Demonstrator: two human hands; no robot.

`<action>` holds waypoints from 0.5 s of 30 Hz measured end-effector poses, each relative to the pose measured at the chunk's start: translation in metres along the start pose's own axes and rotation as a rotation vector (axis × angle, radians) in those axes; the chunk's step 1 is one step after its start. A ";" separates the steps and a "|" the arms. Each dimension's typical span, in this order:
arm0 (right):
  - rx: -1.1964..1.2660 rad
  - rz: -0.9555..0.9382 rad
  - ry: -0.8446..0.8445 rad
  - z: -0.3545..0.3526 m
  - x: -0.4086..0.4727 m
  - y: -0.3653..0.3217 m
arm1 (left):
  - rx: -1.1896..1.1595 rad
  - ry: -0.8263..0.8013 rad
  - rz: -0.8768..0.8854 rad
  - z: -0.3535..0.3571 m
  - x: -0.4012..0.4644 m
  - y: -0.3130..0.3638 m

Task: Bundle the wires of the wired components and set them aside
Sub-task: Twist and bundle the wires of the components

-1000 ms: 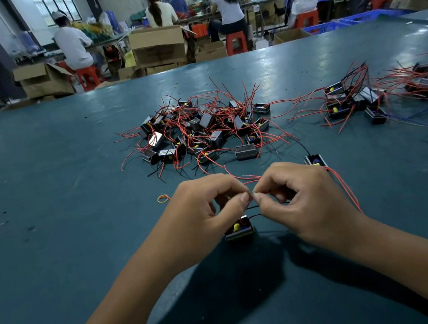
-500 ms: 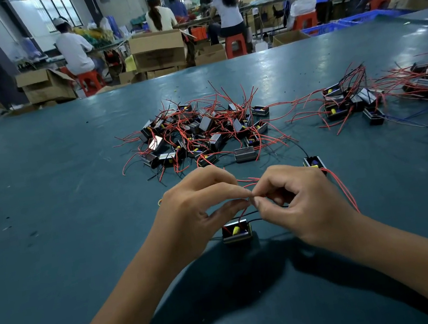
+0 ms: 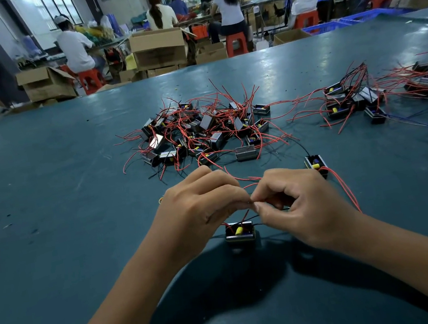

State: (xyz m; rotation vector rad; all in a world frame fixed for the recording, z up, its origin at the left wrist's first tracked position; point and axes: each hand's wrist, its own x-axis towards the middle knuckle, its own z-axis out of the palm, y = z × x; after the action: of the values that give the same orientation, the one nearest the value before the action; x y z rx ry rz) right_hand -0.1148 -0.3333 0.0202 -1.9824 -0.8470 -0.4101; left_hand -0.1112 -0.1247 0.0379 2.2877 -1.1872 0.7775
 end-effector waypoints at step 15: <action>0.030 0.037 0.064 0.003 0.001 -0.002 | -0.042 -0.033 -0.165 0.009 0.004 0.016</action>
State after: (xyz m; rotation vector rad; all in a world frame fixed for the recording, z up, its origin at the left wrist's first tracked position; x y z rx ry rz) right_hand -0.1160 -0.3299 0.0207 -1.9438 -0.7710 -0.4340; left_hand -0.1204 -0.1415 0.0362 2.3369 -1.0027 0.6507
